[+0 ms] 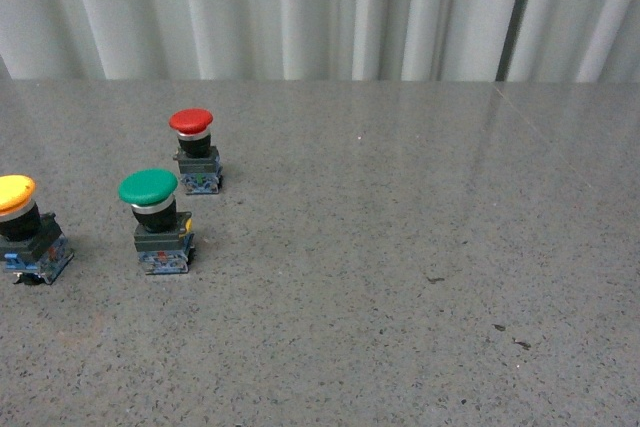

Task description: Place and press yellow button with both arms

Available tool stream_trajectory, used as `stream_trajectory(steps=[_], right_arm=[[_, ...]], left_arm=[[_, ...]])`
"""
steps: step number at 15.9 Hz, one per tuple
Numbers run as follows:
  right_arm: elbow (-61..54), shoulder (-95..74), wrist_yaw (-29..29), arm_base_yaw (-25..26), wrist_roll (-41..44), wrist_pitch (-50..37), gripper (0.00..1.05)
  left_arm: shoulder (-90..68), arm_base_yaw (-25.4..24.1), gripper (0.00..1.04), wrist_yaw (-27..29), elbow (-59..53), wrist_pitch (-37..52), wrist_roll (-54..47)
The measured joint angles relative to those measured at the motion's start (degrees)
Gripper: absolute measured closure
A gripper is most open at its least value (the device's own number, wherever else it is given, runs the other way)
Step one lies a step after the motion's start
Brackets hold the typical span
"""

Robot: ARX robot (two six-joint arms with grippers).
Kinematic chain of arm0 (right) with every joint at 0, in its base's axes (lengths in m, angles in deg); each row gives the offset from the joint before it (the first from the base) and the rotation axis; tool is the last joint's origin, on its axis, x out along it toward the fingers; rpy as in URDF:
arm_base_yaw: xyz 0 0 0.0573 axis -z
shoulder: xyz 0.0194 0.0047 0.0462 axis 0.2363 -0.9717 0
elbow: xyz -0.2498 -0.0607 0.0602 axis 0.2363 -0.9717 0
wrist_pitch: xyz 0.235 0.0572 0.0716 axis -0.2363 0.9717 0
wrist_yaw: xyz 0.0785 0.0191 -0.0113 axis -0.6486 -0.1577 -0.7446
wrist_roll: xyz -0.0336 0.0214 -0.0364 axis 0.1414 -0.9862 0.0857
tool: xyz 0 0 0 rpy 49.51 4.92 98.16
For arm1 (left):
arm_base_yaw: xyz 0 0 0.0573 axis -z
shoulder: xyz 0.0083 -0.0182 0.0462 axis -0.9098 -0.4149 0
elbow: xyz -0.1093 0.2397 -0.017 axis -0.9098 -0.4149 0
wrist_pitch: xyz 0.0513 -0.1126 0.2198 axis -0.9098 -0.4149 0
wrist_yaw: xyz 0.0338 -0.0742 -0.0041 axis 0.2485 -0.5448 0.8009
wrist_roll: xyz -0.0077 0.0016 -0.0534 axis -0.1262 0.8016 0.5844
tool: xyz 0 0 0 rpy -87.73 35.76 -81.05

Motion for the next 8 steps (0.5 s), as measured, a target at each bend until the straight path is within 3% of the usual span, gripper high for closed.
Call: stream_trajectory(steps=[8], right_arm=[[0.0, 0.0, 0.0, 0.0, 0.0, 0.0, 0.06]], left_arm=[[0.0, 0.0, 0.07, 0.0, 0.0, 0.0, 0.0]])
